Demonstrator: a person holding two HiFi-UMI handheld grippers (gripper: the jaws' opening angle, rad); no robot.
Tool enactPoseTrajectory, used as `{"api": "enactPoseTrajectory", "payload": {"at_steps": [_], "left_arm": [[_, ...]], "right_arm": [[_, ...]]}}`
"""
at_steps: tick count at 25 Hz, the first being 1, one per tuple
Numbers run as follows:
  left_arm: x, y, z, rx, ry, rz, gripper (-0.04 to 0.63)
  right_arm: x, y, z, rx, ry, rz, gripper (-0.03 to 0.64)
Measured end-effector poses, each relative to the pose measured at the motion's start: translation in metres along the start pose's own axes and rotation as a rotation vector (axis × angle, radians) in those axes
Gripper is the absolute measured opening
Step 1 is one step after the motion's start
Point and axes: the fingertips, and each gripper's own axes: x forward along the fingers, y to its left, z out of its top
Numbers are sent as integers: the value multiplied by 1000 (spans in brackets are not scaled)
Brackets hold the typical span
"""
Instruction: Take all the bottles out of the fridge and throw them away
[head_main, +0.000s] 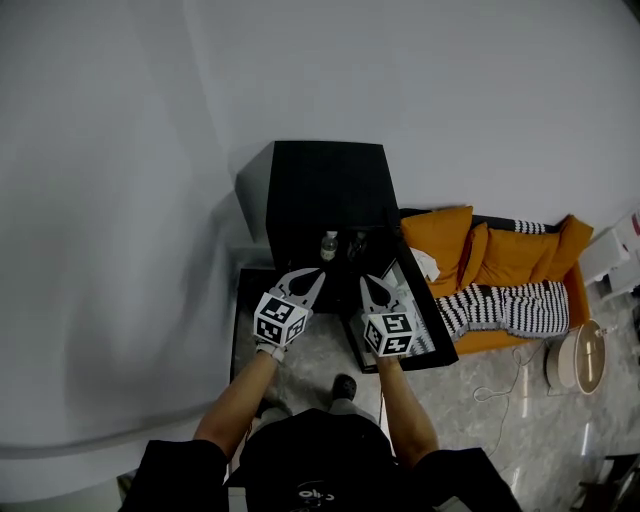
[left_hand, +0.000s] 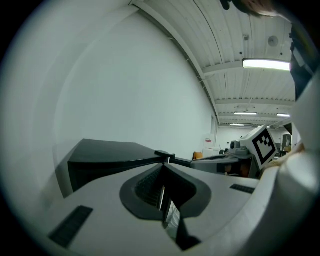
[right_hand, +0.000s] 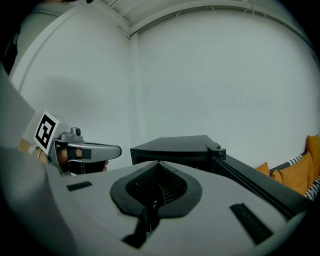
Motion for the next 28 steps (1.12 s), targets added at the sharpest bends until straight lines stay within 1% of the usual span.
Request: {"api": "enactPoseTrajectory", "payload": {"at_steps": [9,19,23,28], "left_arm": [[-3,4,3,1,-8,10,6],[6,24,-10,3,3,17,6],[15,38,-24,3,10,18,6],[24,51,-53,-7,19,23,6]], "right_arm": [[10,8,2,-21,1,25,8],[52,5,-11,-62,37,60,9],[77,-3,-24,-72,43,66,8],[102,-11,-50,-82,58,65,8]]}}
